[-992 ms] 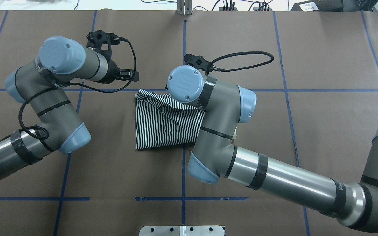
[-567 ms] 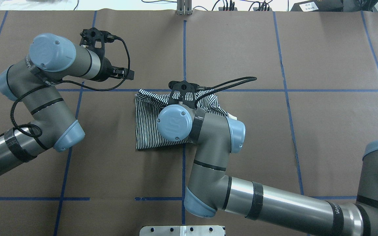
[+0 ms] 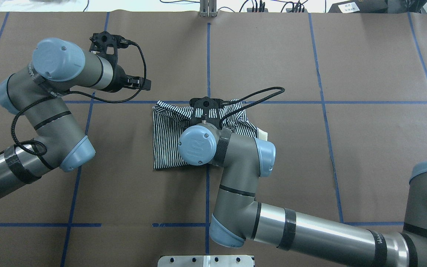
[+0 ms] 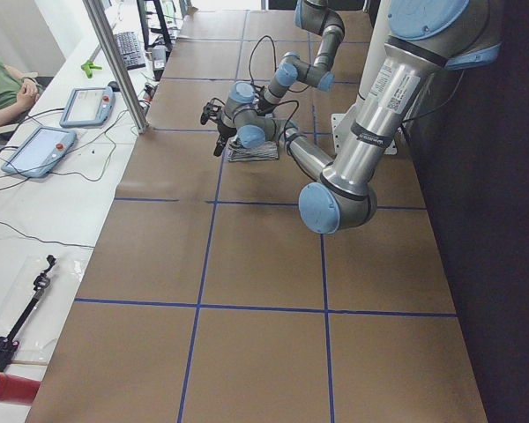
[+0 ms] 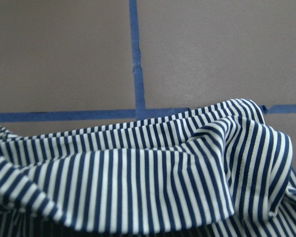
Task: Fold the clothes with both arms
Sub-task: 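Raise the left gripper away while the right gripper presses the shirt top, then lift the right gripper up and away from the shirt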
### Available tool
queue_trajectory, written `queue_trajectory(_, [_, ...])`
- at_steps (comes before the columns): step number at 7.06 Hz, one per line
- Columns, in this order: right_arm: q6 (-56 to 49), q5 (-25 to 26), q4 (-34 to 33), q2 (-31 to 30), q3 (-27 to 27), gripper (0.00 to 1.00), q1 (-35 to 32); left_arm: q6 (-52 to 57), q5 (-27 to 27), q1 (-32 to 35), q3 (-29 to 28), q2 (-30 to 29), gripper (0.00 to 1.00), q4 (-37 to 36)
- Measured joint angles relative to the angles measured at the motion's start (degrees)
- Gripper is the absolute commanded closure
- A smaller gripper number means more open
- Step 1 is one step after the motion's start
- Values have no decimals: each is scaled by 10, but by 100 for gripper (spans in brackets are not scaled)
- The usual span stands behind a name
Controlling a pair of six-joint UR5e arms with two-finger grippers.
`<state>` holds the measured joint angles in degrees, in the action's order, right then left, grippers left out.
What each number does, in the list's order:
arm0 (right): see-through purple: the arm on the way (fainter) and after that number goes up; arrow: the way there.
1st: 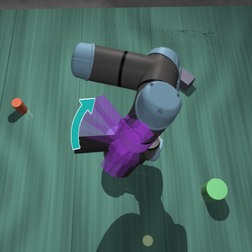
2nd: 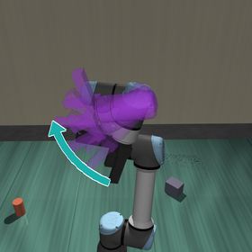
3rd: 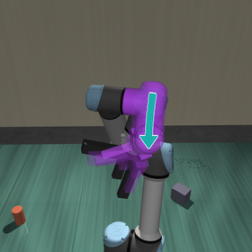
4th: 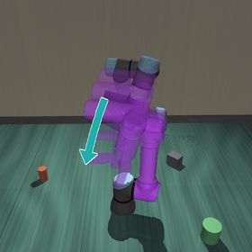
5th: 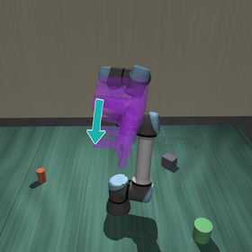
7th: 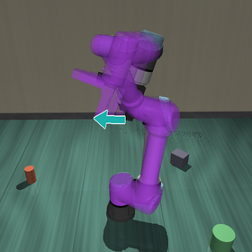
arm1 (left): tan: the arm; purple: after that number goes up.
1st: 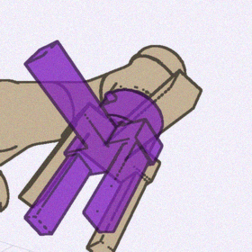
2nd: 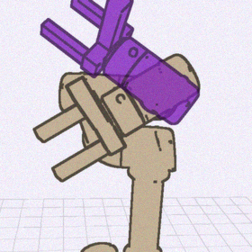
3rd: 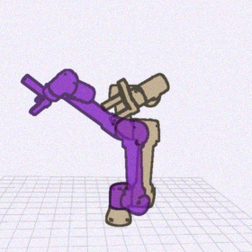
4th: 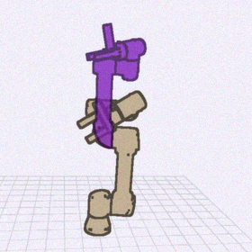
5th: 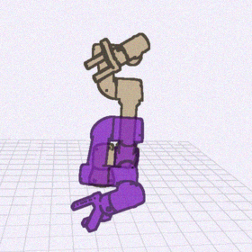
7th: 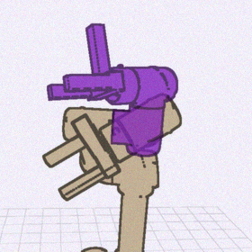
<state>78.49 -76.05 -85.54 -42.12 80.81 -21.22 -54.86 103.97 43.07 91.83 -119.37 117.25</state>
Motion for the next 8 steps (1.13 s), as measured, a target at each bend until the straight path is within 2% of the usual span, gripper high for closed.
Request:
queue_trajectory(2, [-7, 0, 45, 7, -51, 0, -24, -1, 0, 0, 0, 0, 0, 0])
queue_trajectory(5, [-38, -19, 96, 41, -145, 0, -96, -2, 0, 0, 1, -1, 0, 0])
queue_trajectory(6, [-49, -35, 111, 54, -174, 0, -121, -2, 0, 0, 0, -1, 0, 0])
queue_trajectory(8, [-75, -119, 126, 74, -191, 0, -181, -9, -1, -4, -2, -3, 0, -3])
